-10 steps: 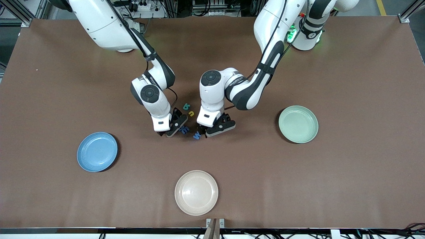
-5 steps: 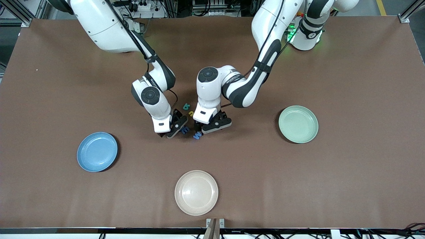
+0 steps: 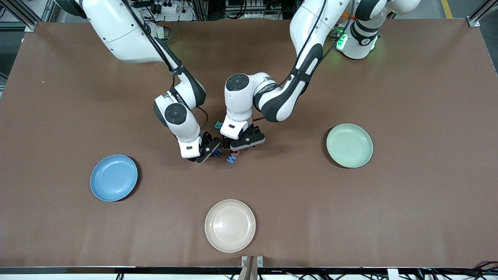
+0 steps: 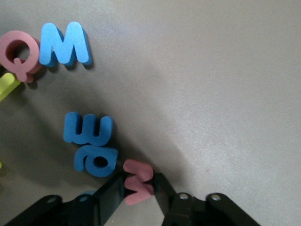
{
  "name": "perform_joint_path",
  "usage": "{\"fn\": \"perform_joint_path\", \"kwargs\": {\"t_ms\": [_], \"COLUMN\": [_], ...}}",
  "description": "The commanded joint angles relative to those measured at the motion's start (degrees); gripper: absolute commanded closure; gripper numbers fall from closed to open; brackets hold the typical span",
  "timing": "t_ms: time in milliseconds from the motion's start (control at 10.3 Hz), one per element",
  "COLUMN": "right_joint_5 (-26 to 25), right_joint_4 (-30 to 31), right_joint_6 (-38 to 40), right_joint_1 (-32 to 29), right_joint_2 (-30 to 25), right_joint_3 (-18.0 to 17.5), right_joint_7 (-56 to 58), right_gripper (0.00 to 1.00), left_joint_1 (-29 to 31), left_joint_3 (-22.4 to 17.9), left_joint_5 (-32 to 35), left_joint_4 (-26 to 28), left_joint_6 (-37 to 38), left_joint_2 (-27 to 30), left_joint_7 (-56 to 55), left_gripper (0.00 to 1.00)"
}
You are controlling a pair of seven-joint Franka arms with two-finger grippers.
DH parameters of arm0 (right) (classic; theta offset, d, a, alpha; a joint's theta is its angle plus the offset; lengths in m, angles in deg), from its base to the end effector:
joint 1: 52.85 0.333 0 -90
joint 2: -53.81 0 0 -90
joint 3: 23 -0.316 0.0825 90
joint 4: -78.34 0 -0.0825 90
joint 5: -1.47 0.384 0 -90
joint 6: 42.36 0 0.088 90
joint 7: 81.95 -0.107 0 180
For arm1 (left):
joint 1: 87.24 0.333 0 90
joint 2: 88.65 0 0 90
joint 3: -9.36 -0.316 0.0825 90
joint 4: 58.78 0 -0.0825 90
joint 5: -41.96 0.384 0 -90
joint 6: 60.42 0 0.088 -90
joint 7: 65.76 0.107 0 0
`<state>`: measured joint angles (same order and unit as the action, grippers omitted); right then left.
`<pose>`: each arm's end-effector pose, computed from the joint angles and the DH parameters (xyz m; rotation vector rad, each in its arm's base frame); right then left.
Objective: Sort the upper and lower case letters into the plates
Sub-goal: 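Carry the red M into the blue plate while the left gripper grasps the yellow H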
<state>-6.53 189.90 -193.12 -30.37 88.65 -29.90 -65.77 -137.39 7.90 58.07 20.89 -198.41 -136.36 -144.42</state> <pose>0.5449 0.3079 0.1736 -2.8293 -1.3494 -0.1307 0.4937 -0.5657 0.2284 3.0076 0.4865 0.4334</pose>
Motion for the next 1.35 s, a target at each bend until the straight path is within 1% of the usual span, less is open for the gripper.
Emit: {"fn": "perform_joint_path", "kwargs": {"t_ms": [0,193,290,483,773,870,966,1063,1256], "right_joint_5": [-0.7,-0.5,-0.4,-0.3,-0.3,-0.3,-0.3,-0.4,-0.5], "right_joint_4": [-0.2,0.2,0.1,-0.1,-0.5,-0.7,-1.0,-1.5,-2.2], "right_joint_6": [0.4,1.4,3.5,9.1,9.6,9.6,9.6,9.7,9.7], "right_joint_1": [-1.1,-3.2,-4.7,-10.0,-20.5,-23.4,-25.8,-27.2,-29.2], "right_joint_2": [0.5,-1.6,-3.1,-6.4,-6.4,-6.2,-6.1,-5.9,-5.8], "right_joint_3": [-0.3,-0.5,-0.5,-0.5,-0.5,-0.4,-0.4,-0.3,-0.3], "right_joint_7": [0.4,0.6,0.5,0.6,3.5,5.2,7.1,9.4,10.9], "right_gripper": [1.00,1.00,1.00,1.00,1.00,1.00,1.00,1.00,1.00], "left_joint_1": [-0.1,-0.6,-1.3,-1.5,-2.6,-2.8,-3.3,-3.6,-4.4], "left_joint_3": [-0.1,-0.1,-0.2,-0.1,-0.1,-0.1,-0.2,-0.2,-0.3], "left_joint_5": [0.9,1.1,1.4,1.4,1.6,1.6,1.6,1.6,1.6], "left_joint_4": [-0.7,-0.7,-0.7,-0.7,-0.6,-0.4,-0.6,-0.7,-0.8], "left_joint_6": [-0.5,-0.5,-0.5,-0.5,-0.4,-0.3,-0.3,-0.3,-0.4], "left_joint_2": [-0.7,-1.2,-1.6,-1.9,-2.0,-2.1,-3.3,-4.7,-5.7], "left_joint_7": [-1.1,-0.4,0.1,3.8,11.5,12.2,12.3,12.0,11.9], "left_gripper": [0.00,0.00,0.00,0.00,0.00,0.00,0.00,0.00,0.00]}}
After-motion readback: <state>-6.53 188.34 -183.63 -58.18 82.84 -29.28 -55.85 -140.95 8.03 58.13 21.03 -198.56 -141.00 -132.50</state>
